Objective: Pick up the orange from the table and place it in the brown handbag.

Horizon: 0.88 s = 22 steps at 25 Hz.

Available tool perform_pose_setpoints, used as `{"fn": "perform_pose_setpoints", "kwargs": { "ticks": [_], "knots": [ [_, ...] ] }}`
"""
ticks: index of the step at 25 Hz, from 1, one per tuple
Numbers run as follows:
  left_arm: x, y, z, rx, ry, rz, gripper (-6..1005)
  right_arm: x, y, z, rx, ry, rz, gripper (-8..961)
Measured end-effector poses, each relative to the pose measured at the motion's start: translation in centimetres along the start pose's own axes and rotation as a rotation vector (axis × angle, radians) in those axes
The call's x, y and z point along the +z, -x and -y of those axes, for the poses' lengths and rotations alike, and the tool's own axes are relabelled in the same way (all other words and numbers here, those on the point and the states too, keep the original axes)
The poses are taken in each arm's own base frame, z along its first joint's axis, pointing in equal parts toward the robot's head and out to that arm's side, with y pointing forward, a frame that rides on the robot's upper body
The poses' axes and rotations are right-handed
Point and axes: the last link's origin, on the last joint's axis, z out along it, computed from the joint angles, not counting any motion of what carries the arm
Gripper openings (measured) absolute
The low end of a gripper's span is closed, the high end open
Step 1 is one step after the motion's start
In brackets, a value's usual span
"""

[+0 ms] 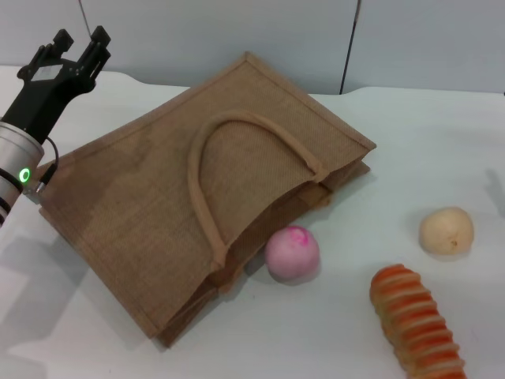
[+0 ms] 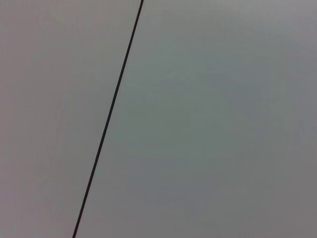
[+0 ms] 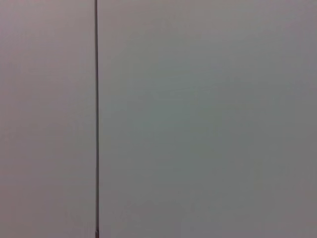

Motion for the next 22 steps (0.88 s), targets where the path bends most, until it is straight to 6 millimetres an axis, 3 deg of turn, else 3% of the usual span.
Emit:
{"fn": "perform_pose_setpoints", "kwargs": {
  "ticks": [22],
  "knots": [
    [-0.49, -0.17, 0.59, -0.009, -0.028, -0.015, 692, 0.01, 0.03, 0.07, -0.002, -0.001, 0.0, 752]
  ]
}}
